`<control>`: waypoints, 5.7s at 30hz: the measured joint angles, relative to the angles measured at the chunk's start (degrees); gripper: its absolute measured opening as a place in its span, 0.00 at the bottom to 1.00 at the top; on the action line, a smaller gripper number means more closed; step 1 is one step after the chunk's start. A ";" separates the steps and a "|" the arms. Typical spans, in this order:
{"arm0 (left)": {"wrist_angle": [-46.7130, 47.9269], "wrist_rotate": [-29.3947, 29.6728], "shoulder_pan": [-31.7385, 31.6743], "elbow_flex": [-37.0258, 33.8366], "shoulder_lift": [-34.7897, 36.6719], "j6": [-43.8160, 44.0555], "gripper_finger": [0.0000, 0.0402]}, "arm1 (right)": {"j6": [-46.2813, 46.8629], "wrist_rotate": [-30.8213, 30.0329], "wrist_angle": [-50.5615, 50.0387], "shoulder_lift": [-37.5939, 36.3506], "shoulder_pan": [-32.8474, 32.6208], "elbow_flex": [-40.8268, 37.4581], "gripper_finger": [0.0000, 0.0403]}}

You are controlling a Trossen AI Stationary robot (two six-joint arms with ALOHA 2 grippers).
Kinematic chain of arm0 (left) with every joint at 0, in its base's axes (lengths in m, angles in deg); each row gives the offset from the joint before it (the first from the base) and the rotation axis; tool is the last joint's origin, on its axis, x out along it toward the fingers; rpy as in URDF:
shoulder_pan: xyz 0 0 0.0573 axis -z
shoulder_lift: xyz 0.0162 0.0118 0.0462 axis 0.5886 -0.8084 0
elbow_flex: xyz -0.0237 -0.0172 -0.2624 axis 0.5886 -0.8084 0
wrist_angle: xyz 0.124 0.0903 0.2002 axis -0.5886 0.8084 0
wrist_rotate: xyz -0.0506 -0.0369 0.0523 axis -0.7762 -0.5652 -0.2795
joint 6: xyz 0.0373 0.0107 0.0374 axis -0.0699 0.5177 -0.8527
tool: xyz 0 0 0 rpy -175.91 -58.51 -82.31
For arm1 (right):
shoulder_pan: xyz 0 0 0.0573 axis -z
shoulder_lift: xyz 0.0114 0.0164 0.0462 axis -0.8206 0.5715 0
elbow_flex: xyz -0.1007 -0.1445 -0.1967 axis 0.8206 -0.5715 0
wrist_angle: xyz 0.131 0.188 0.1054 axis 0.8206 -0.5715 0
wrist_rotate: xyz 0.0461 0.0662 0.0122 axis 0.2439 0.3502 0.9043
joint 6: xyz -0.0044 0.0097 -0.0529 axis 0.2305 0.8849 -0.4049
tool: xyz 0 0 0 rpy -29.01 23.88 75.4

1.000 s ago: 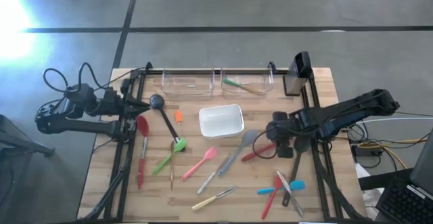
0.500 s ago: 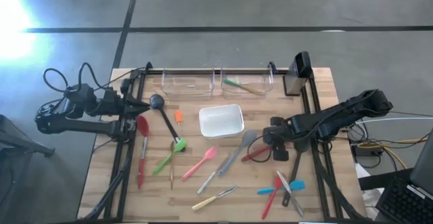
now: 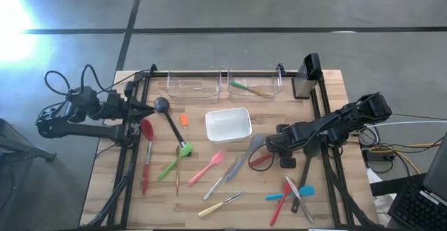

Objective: Pick & Place Kitchen Items
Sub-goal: Put the red slotted serving spoon into the left transparent bin

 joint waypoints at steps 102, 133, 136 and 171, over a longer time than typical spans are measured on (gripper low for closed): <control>30.53 -13.71 -3.88 46.41 -62.04 13.20 0.48 | -24.31 -36.97 -31.66 9.81 -2.15 62.43 0.08; 30.77 -17.51 -6.08 45.90 -66.58 7.52 0.17 | -24.07 -36.84 -31.41 9.58 -2.54 62.39 0.09; 30.27 -17.71 -6.08 45.90 -66.58 6.50 0.17 | -23.74 -36.31 -31.29 9.54 -2.82 62.54 0.19; 45.44 6.34 -40.14 30.49 -52.09 -1.92 0.16 | 10.81 -36.54 -47.34 -2.87 -10.11 59.24 0.57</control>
